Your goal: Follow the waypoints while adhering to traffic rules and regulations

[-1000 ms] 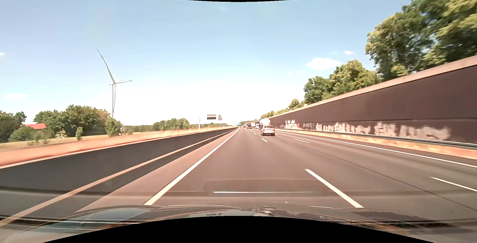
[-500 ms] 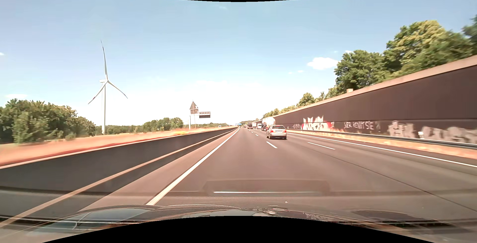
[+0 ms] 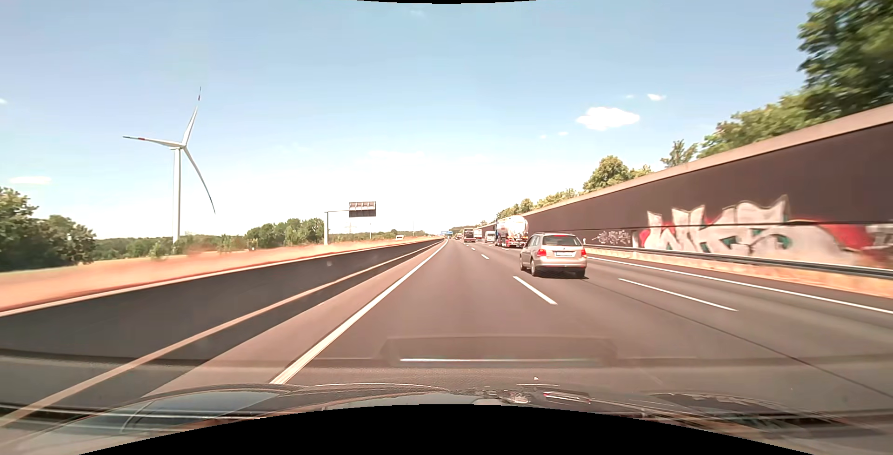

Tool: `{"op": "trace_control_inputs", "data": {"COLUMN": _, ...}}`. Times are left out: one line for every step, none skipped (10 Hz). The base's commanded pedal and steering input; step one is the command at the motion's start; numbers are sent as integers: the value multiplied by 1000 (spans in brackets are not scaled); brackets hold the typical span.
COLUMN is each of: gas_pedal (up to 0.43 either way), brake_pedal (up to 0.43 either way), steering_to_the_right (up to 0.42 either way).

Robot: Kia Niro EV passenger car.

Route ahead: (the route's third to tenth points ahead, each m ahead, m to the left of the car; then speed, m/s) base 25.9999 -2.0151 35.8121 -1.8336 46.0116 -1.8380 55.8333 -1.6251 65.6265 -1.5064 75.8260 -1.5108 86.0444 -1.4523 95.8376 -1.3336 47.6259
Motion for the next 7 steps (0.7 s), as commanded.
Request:
{"op": "trace_control_inputs", "data": {"gas_pedal": 720, "brake_pedal": 0, "steering_to_the_right": -4}}
{"op": "trace_control_inputs", "data": {"gas_pedal": 720, "brake_pedal": 0, "steering_to_the_right": -4}}
{"op": "trace_control_inputs", "data": {"gas_pedal": 720, "brake_pedal": 0, "steering_to_the_right": -4}}
{"op": "trace_control_inputs", "data": {"gas_pedal": 720, "brake_pedal": 0, "steering_to_the_right": -4}}
{"op": "trace_control_inputs", "data": {"gas_pedal": 720, "brake_pedal": 0, "steering_to_the_right": -5}}
{"op": "trace_control_inputs", "data": {"gas_pedal": 720, "brake_pedal": 0, "steering_to_the_right": -5}}
{"op": "trace_control_inputs", "data": {"gas_pedal": 720, "brake_pedal": 0, "steering_to_the_right": -5}}
